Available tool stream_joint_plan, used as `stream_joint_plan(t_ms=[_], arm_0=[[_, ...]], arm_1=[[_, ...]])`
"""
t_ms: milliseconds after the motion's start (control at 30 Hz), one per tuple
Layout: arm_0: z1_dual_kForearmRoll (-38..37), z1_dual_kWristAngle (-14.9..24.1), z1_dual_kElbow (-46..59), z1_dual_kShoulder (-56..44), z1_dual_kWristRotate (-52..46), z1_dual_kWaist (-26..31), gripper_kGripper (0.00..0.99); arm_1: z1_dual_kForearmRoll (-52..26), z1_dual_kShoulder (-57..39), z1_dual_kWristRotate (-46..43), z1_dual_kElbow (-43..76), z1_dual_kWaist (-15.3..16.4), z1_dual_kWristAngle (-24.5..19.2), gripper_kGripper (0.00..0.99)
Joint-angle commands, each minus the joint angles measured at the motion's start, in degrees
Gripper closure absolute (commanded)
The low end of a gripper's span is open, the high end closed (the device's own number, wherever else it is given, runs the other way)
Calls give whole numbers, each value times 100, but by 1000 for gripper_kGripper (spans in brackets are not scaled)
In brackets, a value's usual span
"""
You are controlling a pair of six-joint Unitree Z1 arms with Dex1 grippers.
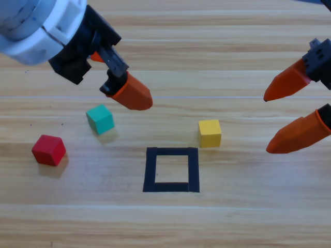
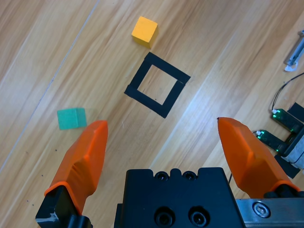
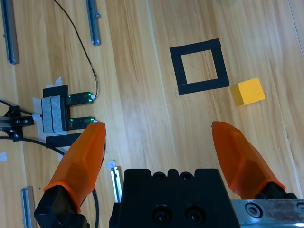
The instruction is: Stack the blocks in the rectangular block: red at the bottom, yellow in the middle, green on top
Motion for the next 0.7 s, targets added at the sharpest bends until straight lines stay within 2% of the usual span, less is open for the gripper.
stream_joint_plan(t_ms=[33,267,367,500,600,700], arm_0=[[42,91,87,-9,-58,-138,0],[34,99,175,0,-66,-138,0],[34,108,210,0,-84,-138,0],[34,196,236,0,-163,-138,0],[34,583,333,-9,-673,-129,0],[69,1523,553,17,-1895,-85,0]], arm_1=[[-69,-27,49,189,198,-104,10],[-253,-10,383,215,198,-218,10],[-666,113,1270,215,-13,-842,10],[-1431,535,2624,215,-75,-2117,8],[-1484,1098,3397,-119,-75,-2416,4],[-1457,1862,3977,-619,-101,-2530,5]])
